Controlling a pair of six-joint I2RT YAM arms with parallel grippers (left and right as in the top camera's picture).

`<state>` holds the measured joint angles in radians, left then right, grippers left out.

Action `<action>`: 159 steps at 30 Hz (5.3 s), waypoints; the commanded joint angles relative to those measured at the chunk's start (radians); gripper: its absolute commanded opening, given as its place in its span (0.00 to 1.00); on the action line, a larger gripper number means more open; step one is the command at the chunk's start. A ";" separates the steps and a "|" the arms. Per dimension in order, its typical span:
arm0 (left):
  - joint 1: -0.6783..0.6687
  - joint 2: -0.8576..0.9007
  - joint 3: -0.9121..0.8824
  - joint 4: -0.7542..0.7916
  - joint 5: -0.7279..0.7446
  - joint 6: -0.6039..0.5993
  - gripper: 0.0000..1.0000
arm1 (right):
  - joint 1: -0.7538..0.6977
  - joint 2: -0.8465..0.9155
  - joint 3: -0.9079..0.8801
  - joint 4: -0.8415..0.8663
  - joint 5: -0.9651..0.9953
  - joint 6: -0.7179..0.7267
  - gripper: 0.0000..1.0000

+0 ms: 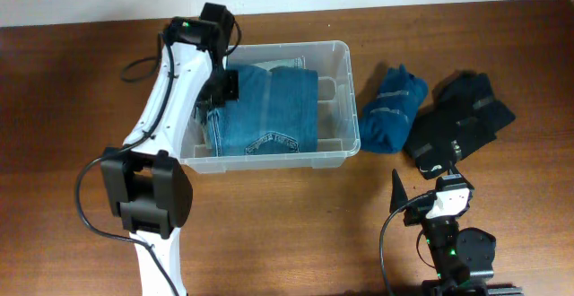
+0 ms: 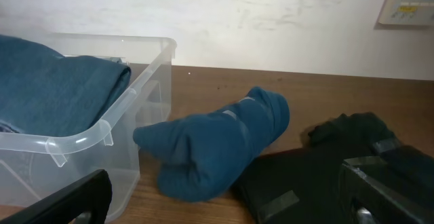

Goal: Pack container
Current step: 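Press and tuck the dark-blue jeans into the box with left gripper, then raise the left arm away and reach the right gripper to the teal sock, then carry the teal sock with the right gripper into the box's right side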

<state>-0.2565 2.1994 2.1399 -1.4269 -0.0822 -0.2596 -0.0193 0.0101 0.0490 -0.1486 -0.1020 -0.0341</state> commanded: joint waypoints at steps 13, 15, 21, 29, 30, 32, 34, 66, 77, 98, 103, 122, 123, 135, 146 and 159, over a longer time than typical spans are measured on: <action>0.031 -0.014 0.245 -0.115 -0.038 0.008 0.01 | -0.008 -0.006 -0.008 0.000 0.009 -0.003 0.98; 0.031 -0.014 0.291 -0.128 -0.038 0.008 0.01 | -0.008 -0.006 -0.008 0.000 0.009 -0.003 0.98; 0.031 -0.014 0.405 -0.187 -0.037 0.007 0.01 | -0.008 -0.006 -0.008 0.000 0.009 -0.003 0.98; 0.066 -0.015 0.404 -0.214 -0.047 0.007 0.01 | -0.008 -0.006 -0.008 0.000 0.009 -0.003 0.98; 0.071 -0.015 0.404 -0.227 -0.061 0.007 0.01 | -0.008 -0.006 -0.008 0.000 0.009 -0.003 0.98; 0.084 -0.015 0.404 -0.245 -0.083 0.000 0.01 | -0.008 -0.006 -0.008 0.000 0.009 -0.003 0.98; 0.090 -0.014 0.404 -0.261 -0.083 0.000 0.49 | -0.008 -0.006 -0.008 0.000 0.009 -0.003 0.99; -0.017 -0.002 -0.158 0.482 -0.009 0.053 0.99 | -0.008 -0.006 -0.008 0.000 0.004 -0.003 0.98; -0.013 0.170 -0.275 0.594 0.041 0.053 0.99 | -0.008 -0.006 -0.008 0.008 -0.151 -0.002 0.99; -0.009 -0.007 0.623 -0.058 0.034 0.102 0.99 | -0.008 0.598 0.680 -0.398 -0.323 0.151 0.98; -0.009 -0.011 0.625 -0.108 0.034 0.105 0.99 | -0.008 1.003 0.990 -0.543 -0.324 0.126 0.98; 0.292 -0.042 0.625 -0.220 -0.038 0.130 0.99 | -0.064 1.742 1.043 -0.326 -0.101 0.548 0.64; 0.292 -0.042 0.625 -0.220 -0.038 0.130 0.99 | -0.064 1.745 1.043 -0.327 -0.101 0.547 0.51; 0.317 -0.042 0.625 -0.179 -0.038 0.130 0.99 | -0.037 1.612 1.396 -0.713 -0.138 0.245 0.17; 0.423 -0.042 0.625 -0.189 -0.011 0.130 1.00 | 0.275 1.611 1.770 -0.921 -0.137 0.212 0.17; 0.423 -0.042 0.625 -0.209 -0.011 0.130 0.99 | 0.568 1.825 1.752 -0.926 0.113 0.620 0.11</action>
<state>0.1650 2.1914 2.7602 -1.6341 -0.1036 -0.1452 0.5270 1.8015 1.7893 -1.0843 -0.0483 0.5339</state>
